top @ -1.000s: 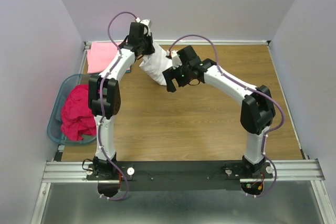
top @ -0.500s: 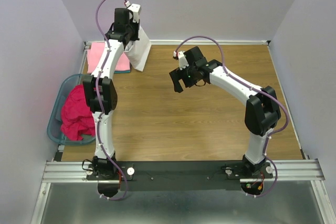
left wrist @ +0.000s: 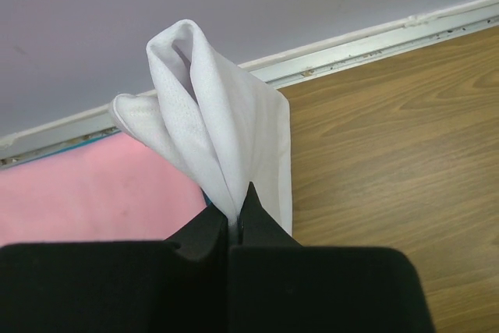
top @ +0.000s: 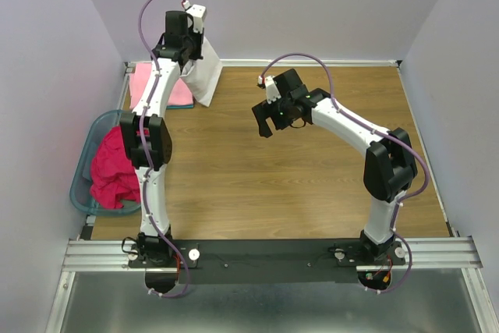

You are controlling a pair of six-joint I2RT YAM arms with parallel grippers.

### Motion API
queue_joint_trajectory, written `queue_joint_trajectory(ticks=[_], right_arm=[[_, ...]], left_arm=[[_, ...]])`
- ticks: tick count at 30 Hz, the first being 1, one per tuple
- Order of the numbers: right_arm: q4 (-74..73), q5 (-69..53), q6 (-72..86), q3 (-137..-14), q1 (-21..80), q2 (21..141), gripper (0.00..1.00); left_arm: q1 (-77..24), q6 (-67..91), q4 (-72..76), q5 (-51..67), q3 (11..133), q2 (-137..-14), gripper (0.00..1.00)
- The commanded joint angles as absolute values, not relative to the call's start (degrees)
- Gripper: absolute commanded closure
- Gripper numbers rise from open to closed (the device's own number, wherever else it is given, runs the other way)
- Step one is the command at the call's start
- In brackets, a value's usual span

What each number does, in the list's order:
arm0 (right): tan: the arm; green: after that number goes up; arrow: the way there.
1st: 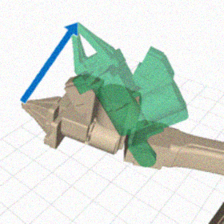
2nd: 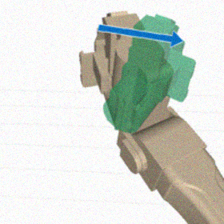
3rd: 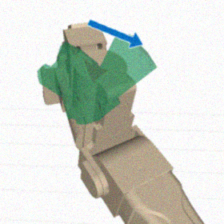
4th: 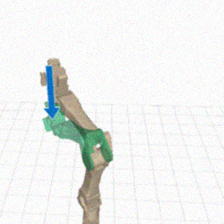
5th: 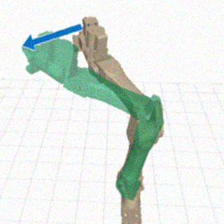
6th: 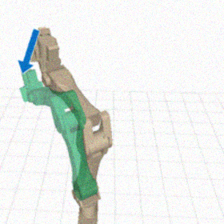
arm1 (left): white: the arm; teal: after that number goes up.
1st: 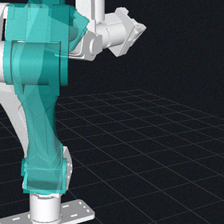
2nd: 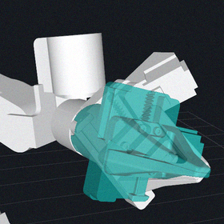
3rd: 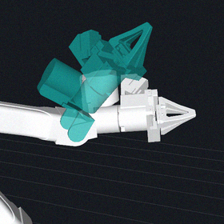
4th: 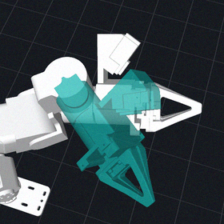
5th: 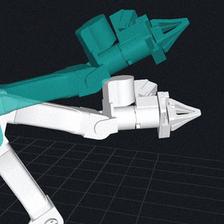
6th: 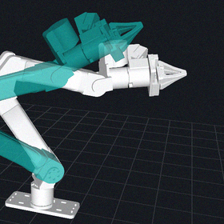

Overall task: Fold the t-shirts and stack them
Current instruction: Neatly place the folded tshirt to the corner

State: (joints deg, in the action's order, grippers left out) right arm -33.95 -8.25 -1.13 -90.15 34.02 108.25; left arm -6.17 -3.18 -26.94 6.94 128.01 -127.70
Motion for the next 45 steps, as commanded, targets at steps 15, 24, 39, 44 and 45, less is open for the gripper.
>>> queue_joint_trajectory(ticks=[15,24,39,44,45], right_arm=[[-33.93,-7.21,-1.41,-89.83,34.19,108.02,0.00],[-34.01,-7.47,-1.32,-89.82,34.19,108.54,0.00],[-34.28,-8.26,-0.88,-90.35,34.19,109.86,0.00],[-34.37,-8.44,-0.97,-90.53,34.28,110.30,0.00],[-34.45,-8.52,-0.88,-90.53,34.19,110.30,0.00]], left_arm=[[-2.29,-3.60,-26.63,9.40,128.50,-122.08,1.00],[-0.44,-6.32,-27.16,8.53,128.85,-124.63,1.00],[6.06,-12.56,-26.81,10.54,130.08,-129.37,1.00],[7.29,-15.64,-26.28,9.32,130.96,-131.39,1.00],[7.64,-15.99,-26.19,8.97,131.13,-131.48,1.00]])
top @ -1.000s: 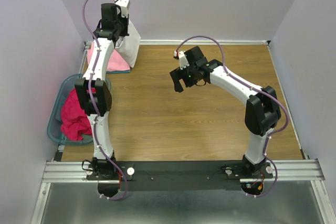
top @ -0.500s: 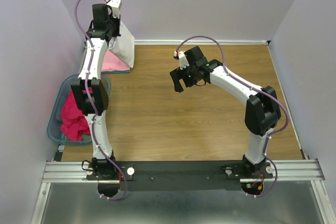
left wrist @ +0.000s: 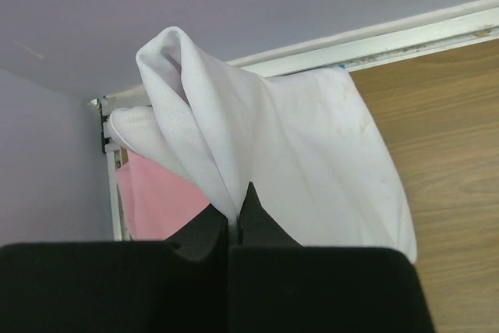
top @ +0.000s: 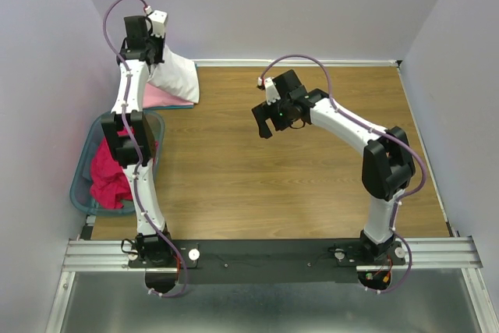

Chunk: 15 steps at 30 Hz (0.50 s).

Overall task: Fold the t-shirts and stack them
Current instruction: Neatly place the folded tshirt to the corner

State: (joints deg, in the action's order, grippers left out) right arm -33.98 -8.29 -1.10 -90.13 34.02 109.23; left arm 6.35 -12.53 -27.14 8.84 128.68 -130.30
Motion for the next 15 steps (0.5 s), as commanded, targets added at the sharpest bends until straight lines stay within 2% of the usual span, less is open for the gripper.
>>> queue_joint_trajectory(ticks=[1,15], right_arm=[[-34.45,-8.61,-0.97,-90.53,34.28,110.48,0.00],[-34.89,-9.32,-0.70,-91.05,34.19,112.24,0.00]], left_arm=[[7.99,-16.69,-25.58,8.96,131.13,-131.92,1.00],[9.14,-24.34,-22.50,3.70,133.42,-136.32,1.00]])
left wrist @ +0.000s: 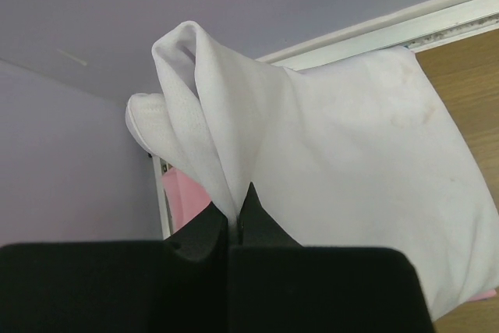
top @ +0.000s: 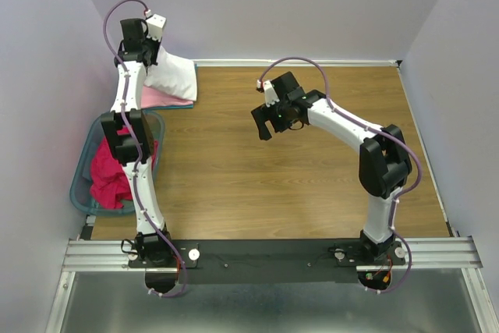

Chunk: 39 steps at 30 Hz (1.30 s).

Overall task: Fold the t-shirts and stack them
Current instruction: Neatly place the folded tshirt to the corner, then reset both grippers

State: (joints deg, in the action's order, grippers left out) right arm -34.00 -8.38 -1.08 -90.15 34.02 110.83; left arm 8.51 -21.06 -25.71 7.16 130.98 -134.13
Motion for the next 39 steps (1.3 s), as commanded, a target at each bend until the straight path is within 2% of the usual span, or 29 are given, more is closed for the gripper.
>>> queue_joint_trajectory(ticks=[1,6,7,9,10,12,13,15,17,19,21,23,34,39], right_arm=[[-34.89,-9.32,-0.70,-91.05,34.28,112.24,0.00],[-34.89,-9.32,-0.70,-91.05,34.28,112.50,0.00],[-35.07,-9.32,-0.70,-91.14,34.19,112.50,0.00],[-35.07,-9.23,-0.70,-91.32,34.28,112.41,0.00],[-35.16,-9.23,-0.70,-91.32,34.28,112.24,0.00],[-35.24,-8.79,-0.79,-91.49,34.28,111.97,0.00],[-35.24,-8.44,-0.79,-91.58,34.19,111.80,0.00],[-35.33,-8.00,-0.88,-91.58,34.28,111.10,0.00],[-35.33,-7.56,-1.14,-91.50,34.19,110.05,0.00],[-35.33,-7.64,-1.14,-91.06,33.05,108.55,0.00],[-35.33,-8.17,-0.97,-90.79,31.83,107.50,0.00],[-35.25,-8.61,-0.79,-90.53,30.24,106.44,0.00],[-37.88,-15.11,-0.26,-86.15,14.69,94.93,0.00],[-38.76,-17.58,-0.18,-78.76,6.86,87.38,0.00]], left_arm=[[9.23,-24.69,-21.98,3.26,133.42,-136.58,1.00],[9.23,-26.10,-20.48,0.97,133.15,-138.25,1.00],[9.23,-26.54,-20.30,0.44,133.07,-138.34,0.93],[9.23,-27.68,-18.99,-2.63,133.15,-138.78,0.72],[9.32,-28.03,-18.20,-4.12,133.42,-138.87,0.54],[9.49,-28.56,-18.02,-4.74,134.20,-138.69,0.43],[9.58,-28.56,-18.37,-4.75,135.95,-138.69,0.34],[9.67,-28.65,-19.94,-4.40,137.80,-137.99,0.32],[9.67,-28.48,-20.74,-3.17,138.52,-135.62,0.20],[9.23,-28.04,-21.96,-1.86,138.34,-132.30,0.11],[8.62,-27.52,-24.07,-1.32,137.82,-128.70,0.11],[7.74,-26.90,-25.74,-0.88,136.94,-126.15,0.02],[-8.86,-16.97,-36.99,-0.97,122.27,-108.73,0.02],[-16.33,-11.08,-35.25,5.97,105.85,-98.98,0.02]])
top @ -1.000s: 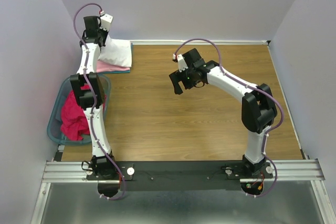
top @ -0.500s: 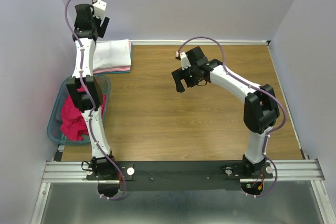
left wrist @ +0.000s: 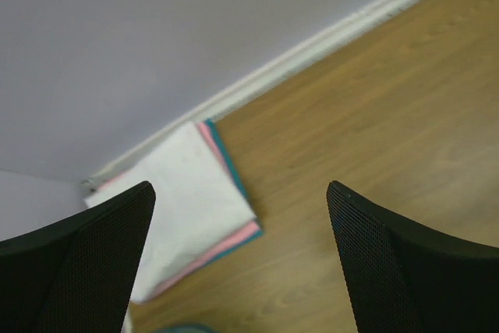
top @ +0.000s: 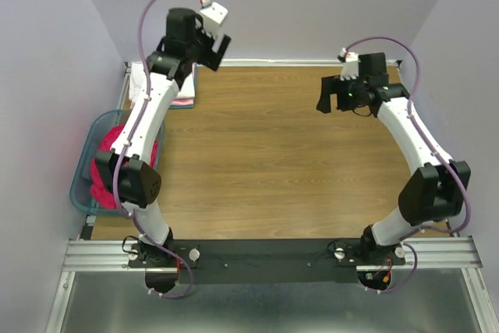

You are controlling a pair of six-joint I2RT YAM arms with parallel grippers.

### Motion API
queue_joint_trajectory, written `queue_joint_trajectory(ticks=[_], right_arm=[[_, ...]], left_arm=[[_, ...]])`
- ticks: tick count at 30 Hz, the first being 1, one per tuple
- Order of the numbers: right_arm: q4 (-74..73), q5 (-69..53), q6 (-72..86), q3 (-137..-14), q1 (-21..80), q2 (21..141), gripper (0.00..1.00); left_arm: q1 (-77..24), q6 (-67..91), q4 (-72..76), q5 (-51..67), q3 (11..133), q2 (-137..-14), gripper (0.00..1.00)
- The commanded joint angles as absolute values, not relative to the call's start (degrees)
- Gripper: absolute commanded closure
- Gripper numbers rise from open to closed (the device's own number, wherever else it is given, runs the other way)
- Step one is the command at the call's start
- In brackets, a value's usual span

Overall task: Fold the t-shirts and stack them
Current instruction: Reset both grippers

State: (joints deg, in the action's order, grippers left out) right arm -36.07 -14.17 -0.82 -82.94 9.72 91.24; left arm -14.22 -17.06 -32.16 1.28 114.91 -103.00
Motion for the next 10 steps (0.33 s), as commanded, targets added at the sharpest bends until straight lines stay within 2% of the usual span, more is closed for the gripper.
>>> queue_joint_trajectory(ticks=[1,7,10], right_arm=[[-38.85,-18.01,-0.26,-75.70,5.20,86.06,0.00],[-39.73,-19.07,-0.79,-66.37,2.46,79.03,0.00],[-39.81,-19.86,-0.97,-62.76,2.37,75.51,0.00]], left_arm=[[-17.30,-10.90,-33.33,6.59,99.82,-95.92,0.02],[-21.18,-9.32,-28.39,7.91,80.63,-86.32,0.02],[-21.27,-8.88,-27.52,8.09,75.78,-80.44,0.02]])
